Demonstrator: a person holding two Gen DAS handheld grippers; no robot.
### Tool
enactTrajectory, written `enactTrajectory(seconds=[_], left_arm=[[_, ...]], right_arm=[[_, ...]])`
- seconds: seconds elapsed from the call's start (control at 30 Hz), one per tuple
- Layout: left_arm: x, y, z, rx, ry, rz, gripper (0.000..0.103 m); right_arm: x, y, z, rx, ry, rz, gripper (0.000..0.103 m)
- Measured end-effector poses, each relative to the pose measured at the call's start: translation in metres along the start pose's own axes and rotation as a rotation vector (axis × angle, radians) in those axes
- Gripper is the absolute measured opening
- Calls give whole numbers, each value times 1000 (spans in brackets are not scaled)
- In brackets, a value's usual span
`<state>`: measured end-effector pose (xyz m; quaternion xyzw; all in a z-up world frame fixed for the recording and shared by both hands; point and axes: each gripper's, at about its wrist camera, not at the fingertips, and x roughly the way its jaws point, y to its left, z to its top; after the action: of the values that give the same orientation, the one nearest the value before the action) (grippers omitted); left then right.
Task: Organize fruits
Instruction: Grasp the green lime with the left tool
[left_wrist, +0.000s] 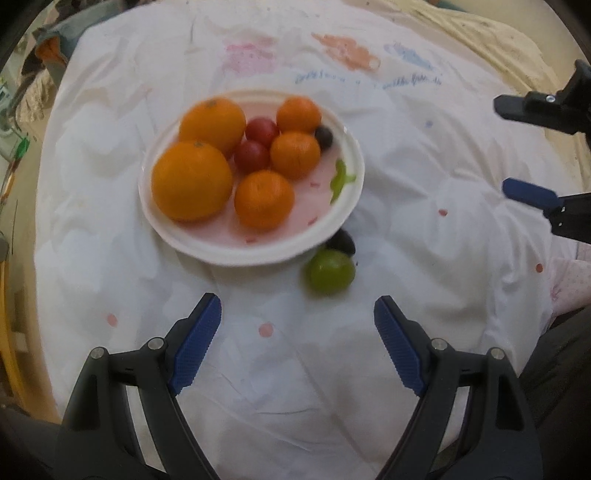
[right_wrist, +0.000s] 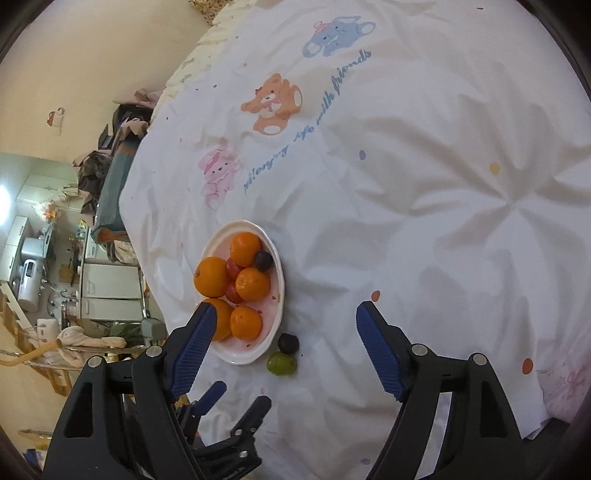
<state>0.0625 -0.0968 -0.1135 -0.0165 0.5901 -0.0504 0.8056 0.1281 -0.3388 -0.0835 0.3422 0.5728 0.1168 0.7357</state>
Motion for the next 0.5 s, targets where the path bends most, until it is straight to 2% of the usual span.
enactTrajectory(seconds=[0.07,0.33,0.5], left_arm=[[4,0,0,-3,7,-1,81],[24,-22,5,74,25,16,65],[42,-30,14,97,52,0,43]], right_arm=[[-1,0,1,-1,-5,-14,81],[-4,-6,5,11,-17,-21,81],[-3,-5,6,13,-11,-13,81]])
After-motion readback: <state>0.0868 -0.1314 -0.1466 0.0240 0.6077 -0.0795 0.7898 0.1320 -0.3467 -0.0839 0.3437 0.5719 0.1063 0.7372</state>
